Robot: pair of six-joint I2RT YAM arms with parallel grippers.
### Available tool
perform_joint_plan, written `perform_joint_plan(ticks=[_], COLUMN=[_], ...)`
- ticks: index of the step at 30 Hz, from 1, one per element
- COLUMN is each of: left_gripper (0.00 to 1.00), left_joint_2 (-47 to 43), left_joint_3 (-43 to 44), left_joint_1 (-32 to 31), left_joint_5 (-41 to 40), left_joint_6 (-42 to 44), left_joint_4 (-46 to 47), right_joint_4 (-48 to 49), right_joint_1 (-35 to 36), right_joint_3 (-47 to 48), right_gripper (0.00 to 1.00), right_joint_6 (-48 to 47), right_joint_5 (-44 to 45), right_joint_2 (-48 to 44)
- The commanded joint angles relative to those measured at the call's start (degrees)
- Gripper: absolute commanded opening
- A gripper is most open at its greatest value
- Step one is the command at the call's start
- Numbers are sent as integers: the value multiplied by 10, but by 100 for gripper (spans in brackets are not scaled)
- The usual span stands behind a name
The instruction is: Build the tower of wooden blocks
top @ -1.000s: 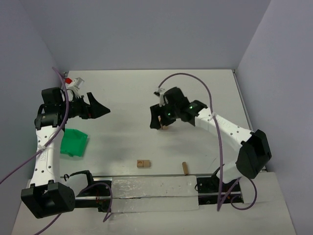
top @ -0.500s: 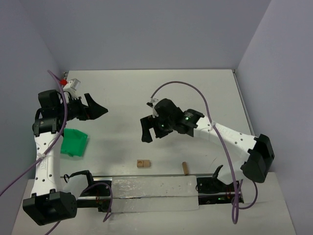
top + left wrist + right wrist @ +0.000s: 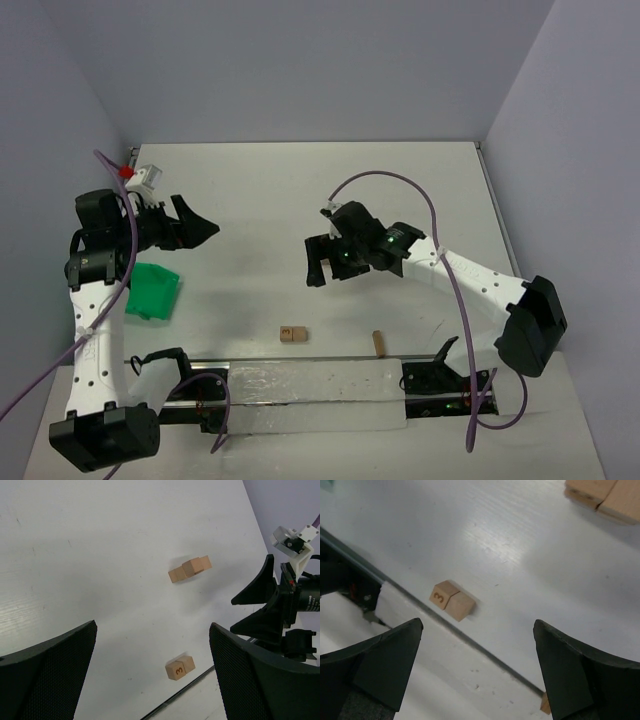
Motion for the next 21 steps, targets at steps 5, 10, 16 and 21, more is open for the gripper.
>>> perform_joint_plan(ticks=[5,10,16,21], left_gripper=[99,99,99,99], left_joint_2=[-25,-33,-45,-55], left_joint_3=[19,17,29,35], left_joint_1=[6,6,6,7], left_joint_5=[-32,-43,-58,-57], left_joint_6=[14,9,25,39], left_joint_4=[-11,-13,-35,-50], right_joint_4=[-10,-58,-86,-78], right_joint_1=[84,129,150,159], right_joint_3=[27,92,127,100], right_gripper=[100,100,82,90], right_joint_6=[93,142,170,190], right_joint_5=[-28,5,-1,-6], right_joint_2=[30,117,182,208])
